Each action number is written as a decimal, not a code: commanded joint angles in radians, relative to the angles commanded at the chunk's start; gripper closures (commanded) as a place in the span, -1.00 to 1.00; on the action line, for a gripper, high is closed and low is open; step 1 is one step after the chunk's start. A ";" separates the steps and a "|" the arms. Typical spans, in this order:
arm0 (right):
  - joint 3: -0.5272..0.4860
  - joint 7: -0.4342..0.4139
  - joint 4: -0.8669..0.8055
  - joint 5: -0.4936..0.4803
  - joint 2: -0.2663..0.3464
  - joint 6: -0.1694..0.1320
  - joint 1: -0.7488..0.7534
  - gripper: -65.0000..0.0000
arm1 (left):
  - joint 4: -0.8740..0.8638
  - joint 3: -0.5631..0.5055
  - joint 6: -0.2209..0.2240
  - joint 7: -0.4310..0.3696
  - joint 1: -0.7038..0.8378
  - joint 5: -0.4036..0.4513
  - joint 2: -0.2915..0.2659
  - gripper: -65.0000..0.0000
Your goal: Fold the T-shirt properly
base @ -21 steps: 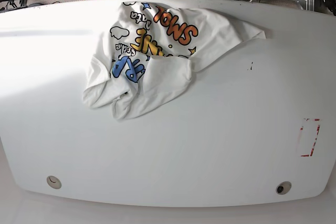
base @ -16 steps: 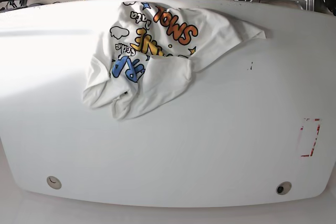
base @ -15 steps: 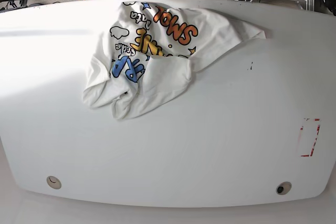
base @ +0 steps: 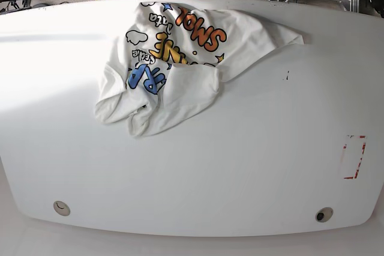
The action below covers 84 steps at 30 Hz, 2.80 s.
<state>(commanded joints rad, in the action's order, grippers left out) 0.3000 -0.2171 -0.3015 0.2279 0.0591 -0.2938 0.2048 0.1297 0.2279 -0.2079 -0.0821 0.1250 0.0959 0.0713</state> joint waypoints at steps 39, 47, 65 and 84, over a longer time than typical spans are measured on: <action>0.000 -0.051 -0.893 -0.118 -0.115 -0.008 0.721 0.71 | 1.122 -0.003 -0.006 -0.043 0.825 -0.264 -0.005 -0.19; 0.000 -0.051 -1.152 -0.272 -0.114 -0.017 0.934 0.71 | 1.386 0.003 -0.006 -0.043 1.014 -0.400 0.031 -0.19; 0.000 -0.048 -1.639 -0.414 -0.115 -0.086 1.045 0.71 | 1.803 0.106 -0.006 -0.043 1.143 -0.489 0.043 -0.20; 0.000 0.422 -1.671 -0.420 -0.008 -0.118 0.529 0.24 | 1.824 0.035 -0.005 0.068 0.930 -0.482 0.043 -0.41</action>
<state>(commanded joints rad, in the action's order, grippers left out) 0.3000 0.2048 -1.9724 -0.1926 0.0514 -0.4120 0.7342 1.9540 0.2631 -0.2125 -0.0146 1.0549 -0.3859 0.1143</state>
